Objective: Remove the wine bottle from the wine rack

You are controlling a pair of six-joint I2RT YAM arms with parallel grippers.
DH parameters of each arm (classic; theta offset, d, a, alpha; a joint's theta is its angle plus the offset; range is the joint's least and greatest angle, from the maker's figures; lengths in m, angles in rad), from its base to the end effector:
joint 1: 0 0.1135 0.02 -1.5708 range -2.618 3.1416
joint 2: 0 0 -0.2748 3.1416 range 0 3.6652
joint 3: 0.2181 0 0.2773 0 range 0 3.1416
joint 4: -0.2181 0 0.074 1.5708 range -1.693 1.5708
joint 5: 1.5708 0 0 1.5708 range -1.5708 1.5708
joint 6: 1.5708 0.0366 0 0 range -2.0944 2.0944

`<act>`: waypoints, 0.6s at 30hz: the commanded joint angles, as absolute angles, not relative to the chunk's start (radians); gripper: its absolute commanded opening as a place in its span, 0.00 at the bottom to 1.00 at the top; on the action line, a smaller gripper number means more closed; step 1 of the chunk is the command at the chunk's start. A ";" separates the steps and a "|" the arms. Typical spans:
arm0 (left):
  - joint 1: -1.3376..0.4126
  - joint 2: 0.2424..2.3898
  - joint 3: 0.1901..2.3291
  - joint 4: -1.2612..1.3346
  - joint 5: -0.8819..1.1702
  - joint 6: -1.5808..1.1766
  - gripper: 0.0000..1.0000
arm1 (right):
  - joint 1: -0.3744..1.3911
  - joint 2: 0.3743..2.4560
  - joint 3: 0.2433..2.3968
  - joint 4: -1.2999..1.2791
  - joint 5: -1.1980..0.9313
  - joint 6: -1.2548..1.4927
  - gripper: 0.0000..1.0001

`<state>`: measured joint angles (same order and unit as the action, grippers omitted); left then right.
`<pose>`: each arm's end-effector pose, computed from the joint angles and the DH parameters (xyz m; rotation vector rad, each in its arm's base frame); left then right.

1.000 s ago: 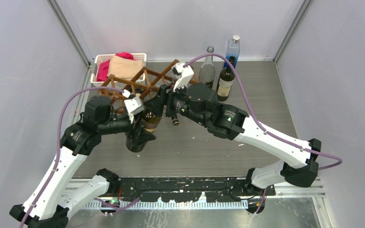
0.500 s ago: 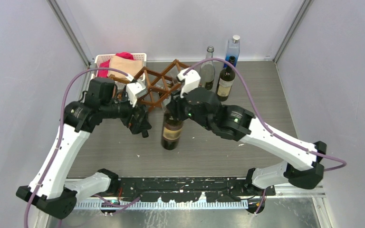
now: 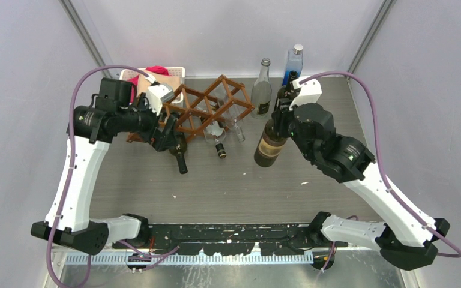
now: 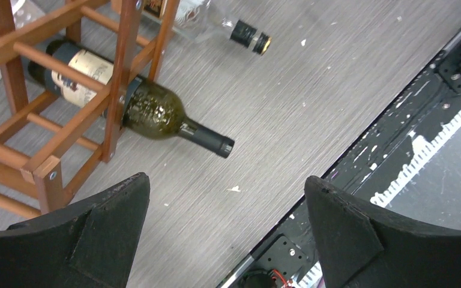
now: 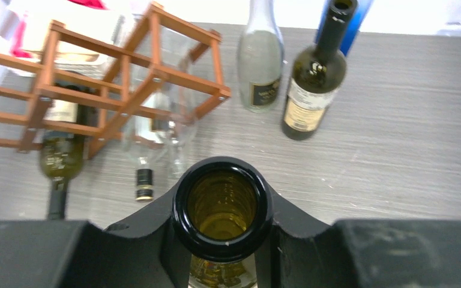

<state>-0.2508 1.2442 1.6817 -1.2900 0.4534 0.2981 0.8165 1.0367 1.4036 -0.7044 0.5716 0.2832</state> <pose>0.2111 -0.0706 0.4623 0.8385 2.2219 -0.5246 0.1583 0.1396 0.4685 -0.1138 1.8552 0.2181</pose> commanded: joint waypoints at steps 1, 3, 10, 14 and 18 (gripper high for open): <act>-0.240 1.252 1.695 -1.318 0.331 0.338 0.99 | 0.742 1.072 1.361 -0.532 0.579 0.246 0.01; -0.239 1.256 1.692 -1.325 0.301 0.348 0.99 | 0.711 1.101 1.346 -0.486 0.577 0.224 0.01; -0.238 1.234 1.684 -1.317 0.306 0.346 1.00 | 0.617 1.257 1.389 -0.345 0.529 0.136 0.01; -0.238 1.210 1.684 -1.312 0.322 0.346 1.00 | 0.560 1.327 1.388 -0.265 0.468 0.134 0.01; -0.238 1.184 1.671 -1.298 0.339 0.355 1.00 | 0.521 1.382 1.379 -0.194 0.431 0.137 0.01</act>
